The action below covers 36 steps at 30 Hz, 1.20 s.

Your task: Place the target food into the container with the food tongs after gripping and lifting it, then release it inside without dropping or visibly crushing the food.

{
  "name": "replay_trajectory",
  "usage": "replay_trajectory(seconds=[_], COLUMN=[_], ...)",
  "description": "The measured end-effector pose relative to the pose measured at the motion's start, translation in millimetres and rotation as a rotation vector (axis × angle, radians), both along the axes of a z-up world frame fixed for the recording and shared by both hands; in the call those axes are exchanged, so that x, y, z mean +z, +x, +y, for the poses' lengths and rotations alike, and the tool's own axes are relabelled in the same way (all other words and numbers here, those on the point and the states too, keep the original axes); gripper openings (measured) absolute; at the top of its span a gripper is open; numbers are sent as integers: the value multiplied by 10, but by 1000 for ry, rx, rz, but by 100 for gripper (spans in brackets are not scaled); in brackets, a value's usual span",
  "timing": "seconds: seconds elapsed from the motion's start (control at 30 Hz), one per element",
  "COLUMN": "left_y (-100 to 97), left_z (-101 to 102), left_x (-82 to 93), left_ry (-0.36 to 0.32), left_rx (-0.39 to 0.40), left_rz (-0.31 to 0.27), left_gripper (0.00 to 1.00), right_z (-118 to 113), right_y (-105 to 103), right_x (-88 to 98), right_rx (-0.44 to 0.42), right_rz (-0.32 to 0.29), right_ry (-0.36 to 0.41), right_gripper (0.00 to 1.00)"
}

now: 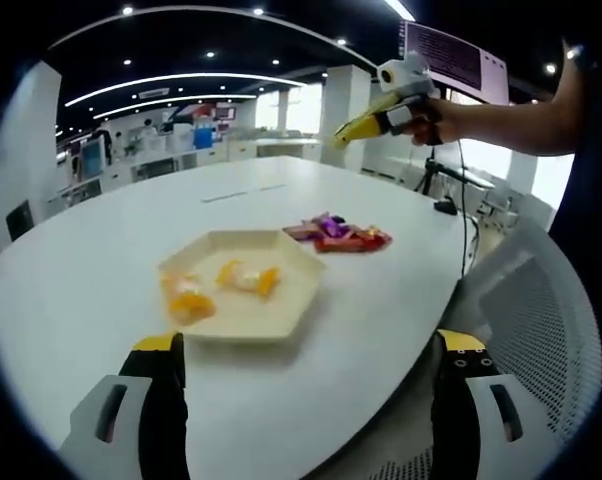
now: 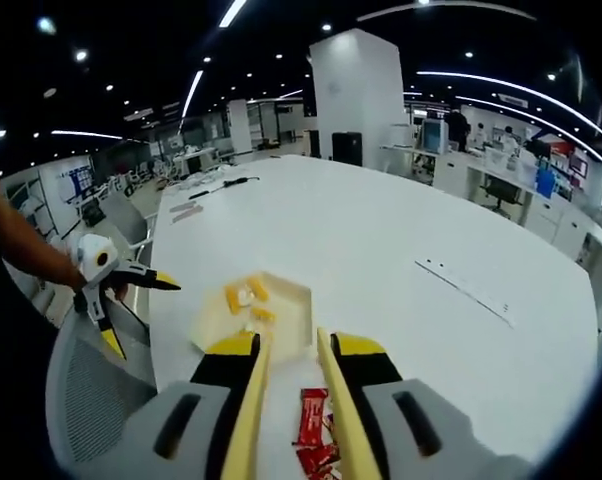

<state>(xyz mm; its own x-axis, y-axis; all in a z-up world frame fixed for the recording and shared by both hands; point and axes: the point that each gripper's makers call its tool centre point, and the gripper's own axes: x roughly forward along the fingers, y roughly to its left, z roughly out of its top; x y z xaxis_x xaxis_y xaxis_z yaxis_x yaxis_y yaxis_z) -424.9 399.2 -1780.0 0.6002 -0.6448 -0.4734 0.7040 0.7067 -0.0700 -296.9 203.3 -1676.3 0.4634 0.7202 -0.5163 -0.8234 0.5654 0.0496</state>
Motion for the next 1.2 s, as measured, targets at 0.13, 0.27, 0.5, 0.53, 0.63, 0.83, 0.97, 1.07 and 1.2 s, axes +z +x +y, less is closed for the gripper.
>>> replay_trajectory(seconds=[0.13,0.27,0.5,0.53,0.63,0.83,0.97,1.07,1.2], left_y=[-10,-4,-6,-9,-13,-15,-13,-6,-4], left_z=[-7,5,0,-2,-7,-8,-4,3,5], left_x=[-5,-7,-12,-14,-17,-19,-16,-8,-12], left_ry=[2,6,6,7,9,10,9,5,6], left_rx=[-5,-1,-3,-4,-7,-8,-5,1,3], left_rz=[3,2,5,6,7,10,9,6,7], left_gripper=[100,100,100,100,100,100,100,100,100], right_z=[-114,-213,-353,-372,-436,-445,-424,-396,-396], right_y=[-22,-52,-102,-101,-99,-102,-90,-92,-92], right_x=[-14,-26,-67,-70,-76,-81,-124,-189,-318], right_rx=[-14,-24,-33,-36,-50,-55,-54,-51,-52], right_rz=[-2,-16,-11,-11,-8,-1,1,2,6], right_ry=[-4,-26,-25,-25,-19,-17,-16,-16,-18], right_gripper=[27,27,27,27,27,27,27,27,27])
